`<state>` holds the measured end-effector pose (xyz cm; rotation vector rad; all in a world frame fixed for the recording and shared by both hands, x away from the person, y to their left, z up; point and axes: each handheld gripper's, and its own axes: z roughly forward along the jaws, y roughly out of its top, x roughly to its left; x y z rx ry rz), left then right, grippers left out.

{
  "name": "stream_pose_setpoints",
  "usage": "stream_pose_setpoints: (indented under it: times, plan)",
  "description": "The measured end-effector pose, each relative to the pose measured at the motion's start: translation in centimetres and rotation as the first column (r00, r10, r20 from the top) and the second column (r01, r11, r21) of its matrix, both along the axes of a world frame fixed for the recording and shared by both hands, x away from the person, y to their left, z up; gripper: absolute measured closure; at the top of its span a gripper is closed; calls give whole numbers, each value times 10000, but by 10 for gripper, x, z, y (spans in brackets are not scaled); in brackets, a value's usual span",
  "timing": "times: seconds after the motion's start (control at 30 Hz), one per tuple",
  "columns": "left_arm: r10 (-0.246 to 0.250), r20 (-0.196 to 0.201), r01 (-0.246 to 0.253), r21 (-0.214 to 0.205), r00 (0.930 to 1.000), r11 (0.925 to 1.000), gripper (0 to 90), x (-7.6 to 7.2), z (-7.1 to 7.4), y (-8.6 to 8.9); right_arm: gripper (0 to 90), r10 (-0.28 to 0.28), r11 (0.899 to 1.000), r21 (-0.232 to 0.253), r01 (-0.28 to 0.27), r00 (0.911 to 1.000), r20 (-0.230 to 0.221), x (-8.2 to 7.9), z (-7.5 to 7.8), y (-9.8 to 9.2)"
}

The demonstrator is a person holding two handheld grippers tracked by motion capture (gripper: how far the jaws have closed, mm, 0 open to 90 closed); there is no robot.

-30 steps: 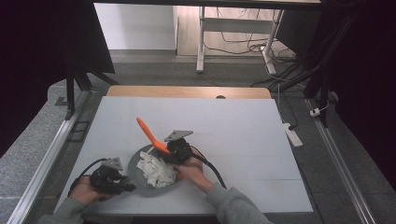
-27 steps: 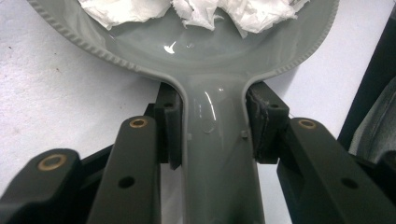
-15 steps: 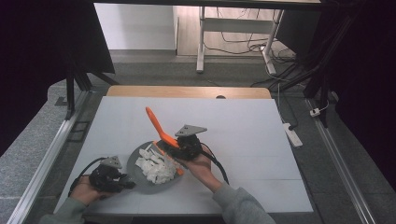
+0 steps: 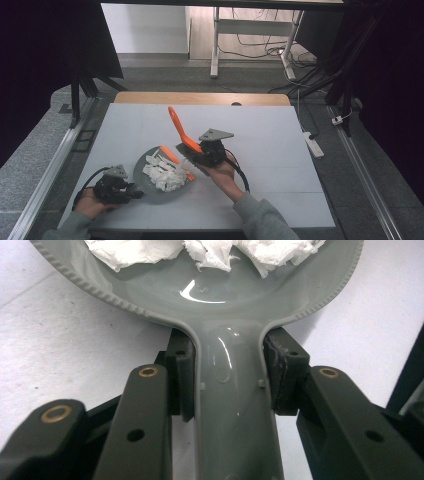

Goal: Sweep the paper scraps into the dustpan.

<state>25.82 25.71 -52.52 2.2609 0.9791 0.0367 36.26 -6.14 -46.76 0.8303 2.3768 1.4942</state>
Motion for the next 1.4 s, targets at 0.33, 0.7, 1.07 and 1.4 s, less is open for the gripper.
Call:
stream_pose_setpoints:
  times: [0.33,0.7,1.07,1.4]
  plan:
    - [254,221,-250,-213,9994,9995,610,0,2,3,704,-388,9990,233,384,9991,151,4,10,-21]
    - [758,445,-741,-388,9961,9965,611,0,5,6,704,-669,9974,260,665,9977,137,7,12,-42]
    - [1673,554,-1635,-671,9843,9843,611,-2,9,6,704,-681,9968,422,680,9977,11,6,12,-68]
    - [2260,624,-2194,-977,9721,9707,611,-4,11,5,704,-726,9963,460,731,9973,-124,1,10,-94]
